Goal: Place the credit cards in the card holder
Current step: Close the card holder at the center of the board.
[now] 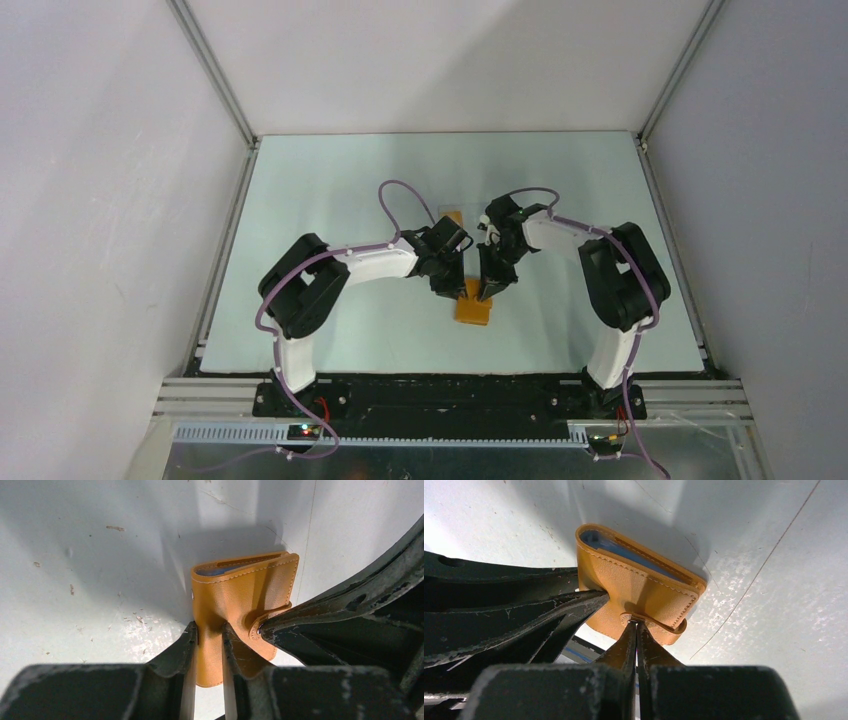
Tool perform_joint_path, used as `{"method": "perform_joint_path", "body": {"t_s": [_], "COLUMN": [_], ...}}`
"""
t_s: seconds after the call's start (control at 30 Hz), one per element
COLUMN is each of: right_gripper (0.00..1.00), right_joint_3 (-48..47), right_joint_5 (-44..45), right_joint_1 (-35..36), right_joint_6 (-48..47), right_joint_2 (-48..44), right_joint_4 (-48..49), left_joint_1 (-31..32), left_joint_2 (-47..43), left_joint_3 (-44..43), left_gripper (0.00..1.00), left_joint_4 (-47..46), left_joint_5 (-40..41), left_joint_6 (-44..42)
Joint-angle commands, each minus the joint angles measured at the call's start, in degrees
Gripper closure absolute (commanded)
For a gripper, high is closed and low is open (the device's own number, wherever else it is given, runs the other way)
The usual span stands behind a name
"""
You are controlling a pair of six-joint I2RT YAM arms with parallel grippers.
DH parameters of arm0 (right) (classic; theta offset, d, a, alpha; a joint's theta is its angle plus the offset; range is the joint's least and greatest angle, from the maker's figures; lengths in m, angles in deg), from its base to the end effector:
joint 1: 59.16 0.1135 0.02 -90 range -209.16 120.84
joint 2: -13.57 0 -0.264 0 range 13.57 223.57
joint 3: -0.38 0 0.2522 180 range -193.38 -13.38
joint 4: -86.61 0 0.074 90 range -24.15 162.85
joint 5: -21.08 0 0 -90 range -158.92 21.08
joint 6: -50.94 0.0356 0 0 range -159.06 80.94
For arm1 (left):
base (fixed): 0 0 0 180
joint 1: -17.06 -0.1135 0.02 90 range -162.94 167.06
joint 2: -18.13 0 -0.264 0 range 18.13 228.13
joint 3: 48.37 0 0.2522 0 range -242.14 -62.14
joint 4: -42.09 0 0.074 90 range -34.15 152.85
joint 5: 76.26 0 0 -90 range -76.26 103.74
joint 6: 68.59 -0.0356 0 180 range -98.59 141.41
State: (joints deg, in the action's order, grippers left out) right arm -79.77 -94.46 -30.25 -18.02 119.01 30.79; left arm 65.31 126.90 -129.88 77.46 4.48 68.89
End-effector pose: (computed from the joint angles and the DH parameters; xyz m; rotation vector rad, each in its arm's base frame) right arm 0.2856 0.1752 0.1554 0.2593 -2.9971 -0.7167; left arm 0.2483 -0.2868 0.1510 0.0757 2.8623 -0.6725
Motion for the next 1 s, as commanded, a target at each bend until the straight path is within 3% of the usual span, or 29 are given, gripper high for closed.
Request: {"method": "perform_joint_path", "body": {"t_s": [0.0, 0.67, 0.97], "right_gripper": [1.0, 1.0, 1.0], "right_joint_3": [0.32, 3.34, 3.0], "right_joint_5": [3.53, 15.35, 14.94], "right_joint_1": [2.17, 6.88, 6.69], "right_joint_6": [-1.53, -3.47, -2.31], "right_joint_2": [3.68, 3.61, -10.02], "right_joint_4": [-0.15, 4.55, 3.43], "left_joint_1": [0.65, -0.79, -0.8], "left_joint_2": [3.11, 2.29, -1.06], "left_joint_3": [-0.32, -1.7, -2.05], "left_gripper": [0.82, 0.83, 0.78], "left_joint_4": [1.65, 1.83, 1.7], "left_joint_5": [0.22, -6.93, -4.24], "left_joint_6": [-1.1, 0.55, -0.5]}}
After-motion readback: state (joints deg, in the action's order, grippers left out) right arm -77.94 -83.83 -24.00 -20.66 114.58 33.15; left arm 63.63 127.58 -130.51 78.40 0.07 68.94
